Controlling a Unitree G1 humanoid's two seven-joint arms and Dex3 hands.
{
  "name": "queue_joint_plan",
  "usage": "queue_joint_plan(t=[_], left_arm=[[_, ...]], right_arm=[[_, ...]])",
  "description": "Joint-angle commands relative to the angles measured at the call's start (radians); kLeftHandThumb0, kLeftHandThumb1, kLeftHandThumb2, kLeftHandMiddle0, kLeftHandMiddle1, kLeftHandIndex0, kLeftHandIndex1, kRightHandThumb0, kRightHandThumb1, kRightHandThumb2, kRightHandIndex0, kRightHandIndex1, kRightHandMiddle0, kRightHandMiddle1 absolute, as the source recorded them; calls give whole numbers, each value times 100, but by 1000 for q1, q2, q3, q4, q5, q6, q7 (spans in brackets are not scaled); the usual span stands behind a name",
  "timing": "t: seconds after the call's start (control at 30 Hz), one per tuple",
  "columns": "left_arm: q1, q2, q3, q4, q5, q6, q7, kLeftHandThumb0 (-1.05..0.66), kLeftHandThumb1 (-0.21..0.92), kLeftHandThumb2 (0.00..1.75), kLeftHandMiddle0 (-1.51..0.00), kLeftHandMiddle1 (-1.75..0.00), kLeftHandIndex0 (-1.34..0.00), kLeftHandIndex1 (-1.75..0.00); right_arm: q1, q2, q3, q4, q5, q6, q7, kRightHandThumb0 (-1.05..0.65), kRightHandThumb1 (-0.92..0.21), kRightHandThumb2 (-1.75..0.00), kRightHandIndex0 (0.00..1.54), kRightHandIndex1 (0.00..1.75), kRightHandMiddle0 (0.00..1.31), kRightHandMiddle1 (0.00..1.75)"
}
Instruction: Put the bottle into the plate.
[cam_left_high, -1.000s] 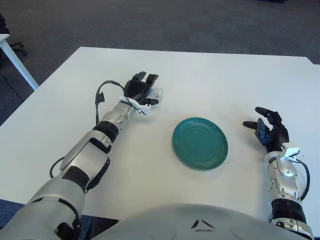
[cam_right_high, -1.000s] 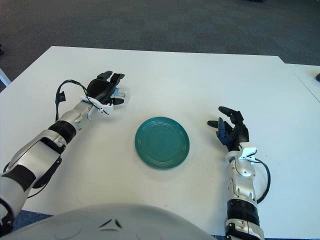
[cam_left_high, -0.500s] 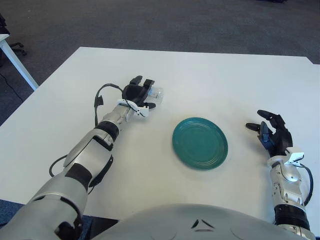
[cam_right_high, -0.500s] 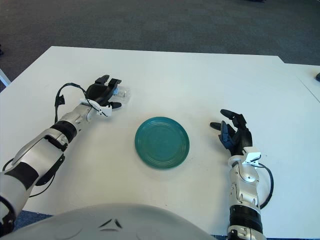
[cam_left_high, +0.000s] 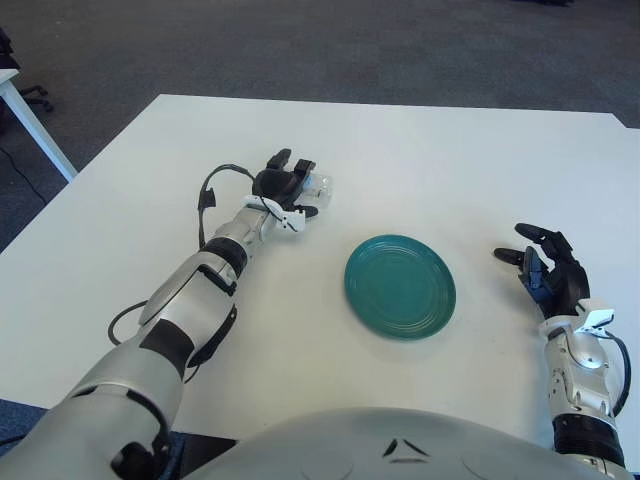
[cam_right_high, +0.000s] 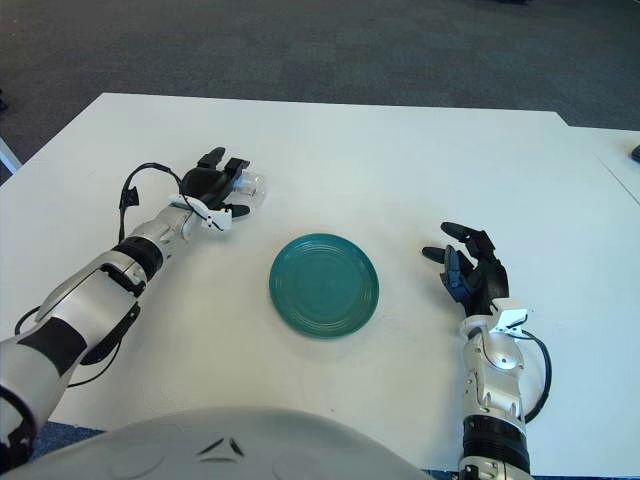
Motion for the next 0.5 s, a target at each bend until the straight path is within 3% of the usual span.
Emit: queue_joint_plan(t=[0.0, 0.27, 0.4, 0.43, 0.47], left_arm=[[34, -20, -19, 44, -2, 8, -44, -105, 92, 55, -23, 0, 0, -48], [37, -57, -35, 82, -4, 35, -72, -105, 92, 45, -28, -1, 0, -58], [27, -73, -56, 112, 8, 57, -98, -100, 92, 36, -46, -11, -2, -80], [26, -73, -60, 114, 9, 57, -100, -98, 92, 33, -45, -30, -4, -88], [26, -73, -63, 116, 9, 58, -101, -96, 92, 30, -39, -66, -5, -101]], right_arm=[[39, 9, 2, 3, 9, 22, 19, -47, -92, -55, 55, 87, 31, 96], [56, 16, -3, -21, 26, -19, 44, -47, -92, -57, 56, 87, 28, 96], [63, 26, -7, -28, 41, -54, 58, -46, -92, -57, 57, 87, 29, 97], [65, 29, -8, -30, 44, -61, 61, -46, -92, -57, 57, 87, 30, 98], [67, 30, -8, -31, 46, -65, 63, -46, -91, -58, 57, 87, 30, 99]])
